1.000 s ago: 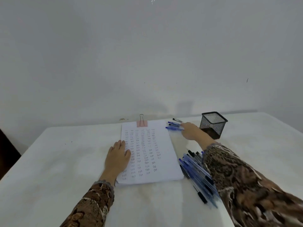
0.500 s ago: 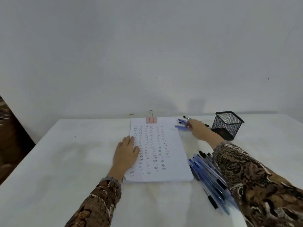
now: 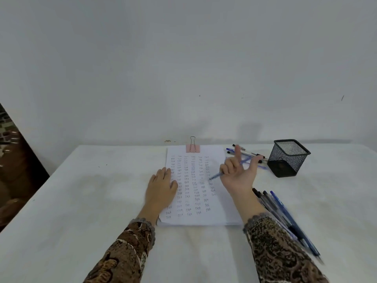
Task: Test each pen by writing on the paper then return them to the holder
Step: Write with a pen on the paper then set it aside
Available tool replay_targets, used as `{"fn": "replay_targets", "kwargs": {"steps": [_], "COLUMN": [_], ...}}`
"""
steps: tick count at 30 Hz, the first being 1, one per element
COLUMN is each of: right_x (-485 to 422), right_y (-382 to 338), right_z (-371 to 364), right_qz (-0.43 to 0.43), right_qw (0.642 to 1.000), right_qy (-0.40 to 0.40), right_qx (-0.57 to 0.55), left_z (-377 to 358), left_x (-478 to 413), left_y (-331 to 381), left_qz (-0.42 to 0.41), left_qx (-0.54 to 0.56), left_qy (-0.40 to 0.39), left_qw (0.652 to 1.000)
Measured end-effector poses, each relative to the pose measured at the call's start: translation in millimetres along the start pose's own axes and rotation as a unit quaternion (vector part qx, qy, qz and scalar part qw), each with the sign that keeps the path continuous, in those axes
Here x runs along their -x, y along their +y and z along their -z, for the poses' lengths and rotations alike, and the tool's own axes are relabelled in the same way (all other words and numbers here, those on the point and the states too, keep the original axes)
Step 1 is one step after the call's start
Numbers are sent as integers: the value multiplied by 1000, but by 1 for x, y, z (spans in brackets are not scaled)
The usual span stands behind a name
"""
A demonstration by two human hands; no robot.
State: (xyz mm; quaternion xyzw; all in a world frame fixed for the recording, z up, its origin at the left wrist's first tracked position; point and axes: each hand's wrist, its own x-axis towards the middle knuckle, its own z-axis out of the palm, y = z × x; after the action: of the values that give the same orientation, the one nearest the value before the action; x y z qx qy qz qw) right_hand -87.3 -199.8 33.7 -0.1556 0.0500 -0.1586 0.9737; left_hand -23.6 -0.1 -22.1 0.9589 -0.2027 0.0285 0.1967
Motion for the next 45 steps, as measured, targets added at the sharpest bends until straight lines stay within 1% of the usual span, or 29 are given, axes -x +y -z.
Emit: {"fn": "replay_targets", "kwargs": {"steps": [4, 7, 8, 11, 12, 14, 16, 19, 21, 23, 28, 31, 34, 38, 41, 45], "right_x": [1, 9, 12, 20, 20, 20, 21, 23, 24, 27, 30, 33, 35, 35, 35, 34], "right_y": [17, 18, 17, 14, 13, 11, 8, 8, 12, 16, 20, 22, 23, 22, 21, 19], "right_z": [17, 26, 28, 31, 32, 36, 38, 39, 43, 45, 42, 41, 39, 38, 38, 40], "right_qz": [-64, -71, -63, -42, -37, -17, 22, 74, 108, 142, 136, 130, 116, 137, 124, 135], "right_qw": [993, 981, 979, 987, 987, 977, 955, 901, 870, 840, 814, 801, 795, 788, 787, 785], "right_qy": [73, 102, 107, 92, 84, 72, 51, 17, 23, 49, 56, 38, 12, 25, 10, 40], "right_qx": [74, 150, 160, 125, 133, 199, 292, 427, 480, 521, 561, 584, 595, 599, 604, 603], "left_z": [0, 0, 0, 0, 1, 1, 1, 1, 0, -1, -1, -2, -1, 1, 1, 2], "left_x": [0, 0, 0, 0, 1, 2, 2, 1, 1, 0, 0, 0, 0, 1, 2, 1], "left_y": [-1, 0, 0, 0, 0, 0, 0, 0, 0, 0, 0, -1, 0, 1, 1, 1], "left_qz": [1, 2, 1, 0, -1, -1, 0, 1, 0, 0, 3, 5, 7, 10, 8, 8], "left_qx": [6, 7, 6, 7, 6, 6, 7, 7, 2, -1, -5, -7, -1, 8, 10, 8], "left_qy": [-3, -3, -2, 2, 3, 2, 0, -4, -6, -7, -11, -13, -14, -14, -14, -15], "left_qw": [1000, 1000, 1000, 1000, 1000, 1000, 1000, 1000, 1000, 1000, 1000, 1000, 1000, 1000, 1000, 1000]}}
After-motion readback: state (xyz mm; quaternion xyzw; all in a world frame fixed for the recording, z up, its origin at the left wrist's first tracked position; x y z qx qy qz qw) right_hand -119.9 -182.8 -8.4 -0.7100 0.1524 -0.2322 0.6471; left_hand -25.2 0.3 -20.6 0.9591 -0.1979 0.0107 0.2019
